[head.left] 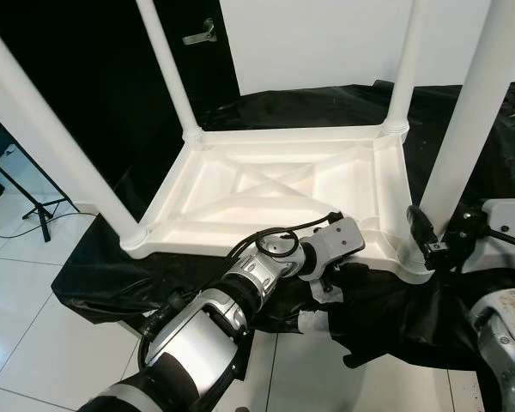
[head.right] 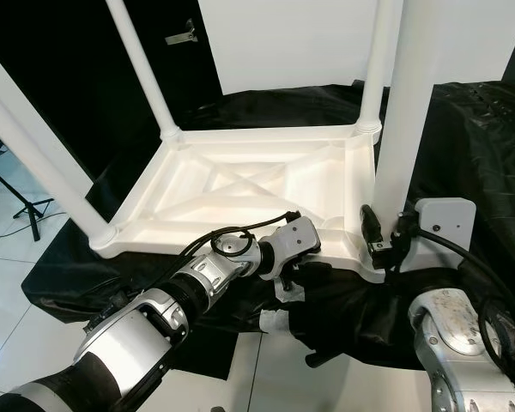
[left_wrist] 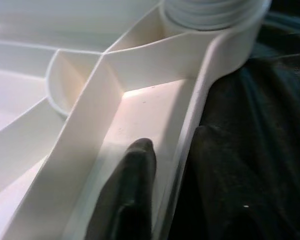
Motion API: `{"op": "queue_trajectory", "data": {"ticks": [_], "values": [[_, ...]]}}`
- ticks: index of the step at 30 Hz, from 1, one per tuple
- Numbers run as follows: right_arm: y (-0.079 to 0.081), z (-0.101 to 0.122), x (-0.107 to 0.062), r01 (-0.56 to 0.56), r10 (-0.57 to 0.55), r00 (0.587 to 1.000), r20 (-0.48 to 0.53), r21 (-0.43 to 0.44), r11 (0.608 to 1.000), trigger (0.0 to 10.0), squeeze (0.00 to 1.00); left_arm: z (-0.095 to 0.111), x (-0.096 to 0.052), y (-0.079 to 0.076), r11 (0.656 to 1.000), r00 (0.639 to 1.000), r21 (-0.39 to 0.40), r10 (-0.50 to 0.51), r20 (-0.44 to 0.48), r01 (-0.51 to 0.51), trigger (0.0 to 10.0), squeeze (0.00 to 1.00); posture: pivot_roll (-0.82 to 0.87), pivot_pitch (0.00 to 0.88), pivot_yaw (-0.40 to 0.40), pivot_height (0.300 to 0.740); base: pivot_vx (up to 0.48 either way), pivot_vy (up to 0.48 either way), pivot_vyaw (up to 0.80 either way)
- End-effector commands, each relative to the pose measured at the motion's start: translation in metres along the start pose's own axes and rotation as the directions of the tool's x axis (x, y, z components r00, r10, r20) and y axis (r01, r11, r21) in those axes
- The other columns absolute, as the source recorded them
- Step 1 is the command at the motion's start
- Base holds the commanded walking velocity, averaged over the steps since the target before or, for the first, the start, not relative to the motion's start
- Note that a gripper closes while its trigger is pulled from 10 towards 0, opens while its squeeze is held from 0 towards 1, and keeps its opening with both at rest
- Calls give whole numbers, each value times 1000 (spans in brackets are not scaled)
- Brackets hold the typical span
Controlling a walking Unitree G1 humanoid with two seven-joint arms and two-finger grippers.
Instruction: Building children table
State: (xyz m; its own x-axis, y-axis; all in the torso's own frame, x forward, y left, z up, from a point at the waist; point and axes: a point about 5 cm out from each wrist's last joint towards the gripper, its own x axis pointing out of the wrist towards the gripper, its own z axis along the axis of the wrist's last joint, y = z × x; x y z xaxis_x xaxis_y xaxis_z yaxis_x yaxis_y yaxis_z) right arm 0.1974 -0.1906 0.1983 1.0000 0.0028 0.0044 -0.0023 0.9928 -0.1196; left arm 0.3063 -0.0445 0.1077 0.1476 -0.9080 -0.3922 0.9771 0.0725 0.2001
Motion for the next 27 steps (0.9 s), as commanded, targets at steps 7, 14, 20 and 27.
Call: {"op": "queue_trajectory", "data": {"ticks": [7, 14, 20, 27], "values": [[2, -48, -6, 24, 6, 959, -285, 103, 994, 0, 0, -16, 3, -7, 999, 998, -24, 26, -61, -27, 10000, 0, -97, 0, 140, 740, 0, 0, 0], [1, -69, -13, 153, -34, 907, -419, 255, 955, 588, 0, -16, 3, -6, 998, 997, -22, 49, -63, -50, 10000, 0, -98, 0, 141, 740, 0, 0, 0], [0, -76, -15, 143, 30, 855, -517, 290, 946, 745, 0, -16, 4, -6, 999, 997, -22, 46, -63, -48, 10000, 0, -96, 0, 136, 740, 0, 0, 0], [4, -72, -13, 84, 23, 874, -485, 198, 977, 1294, 0, -15, 3, -4, 997, 996, -29, 74, -57, -75, 10000, 0, -80, 0, 121, 740, 0, 0, 0]]}}
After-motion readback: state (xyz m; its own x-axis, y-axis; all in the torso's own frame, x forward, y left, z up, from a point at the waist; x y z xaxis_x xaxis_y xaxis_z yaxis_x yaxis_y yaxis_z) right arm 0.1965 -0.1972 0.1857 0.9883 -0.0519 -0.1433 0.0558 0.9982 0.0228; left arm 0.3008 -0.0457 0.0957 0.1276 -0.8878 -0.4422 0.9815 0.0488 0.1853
